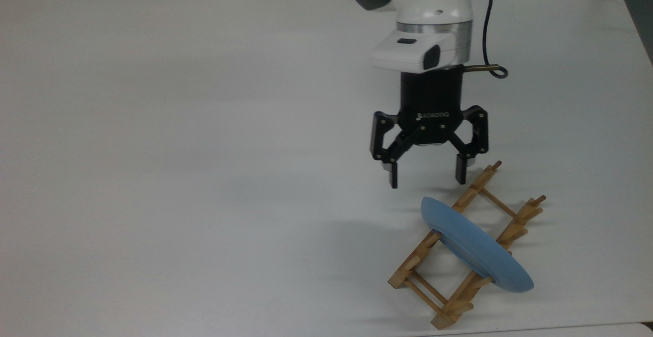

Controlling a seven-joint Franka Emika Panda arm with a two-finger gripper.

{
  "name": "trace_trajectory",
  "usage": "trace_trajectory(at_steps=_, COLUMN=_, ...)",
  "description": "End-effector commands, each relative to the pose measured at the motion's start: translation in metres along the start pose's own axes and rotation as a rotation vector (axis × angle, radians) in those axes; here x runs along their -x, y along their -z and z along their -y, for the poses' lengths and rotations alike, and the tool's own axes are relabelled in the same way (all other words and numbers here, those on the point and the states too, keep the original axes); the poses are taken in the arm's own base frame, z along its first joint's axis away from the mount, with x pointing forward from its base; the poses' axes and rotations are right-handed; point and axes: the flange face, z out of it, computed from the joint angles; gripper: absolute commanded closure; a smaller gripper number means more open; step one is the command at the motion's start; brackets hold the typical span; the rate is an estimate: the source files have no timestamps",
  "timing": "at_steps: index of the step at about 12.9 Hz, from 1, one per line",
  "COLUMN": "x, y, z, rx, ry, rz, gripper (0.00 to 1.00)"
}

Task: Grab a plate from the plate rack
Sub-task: 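Move the open gripper down toward the blue plate's rim in the rack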

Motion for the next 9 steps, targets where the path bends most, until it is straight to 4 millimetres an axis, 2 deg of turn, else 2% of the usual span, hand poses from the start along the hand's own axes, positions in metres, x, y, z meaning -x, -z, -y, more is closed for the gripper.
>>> trace_trajectory(at_steps=1, x=0.01, y=-0.021, z=0.018, rx=-0.004, ry=0.023, rz=-0.033, gripper=0.05)
trace_trajectory(at_steps=4, x=0.018, y=-0.034, z=0.021, rx=-0.004, ry=0.047, rz=-0.041, gripper=0.13)
trace_trajectory(at_steps=7, x=0.019, y=-0.038, z=0.019, rx=-0.004, ry=0.054, rz=-0.051, gripper=0.24)
trace_trajectory(at_steps=9, x=0.021, y=-0.04, z=0.019, rx=-0.004, ry=0.054, rz=-0.05, gripper=0.46)
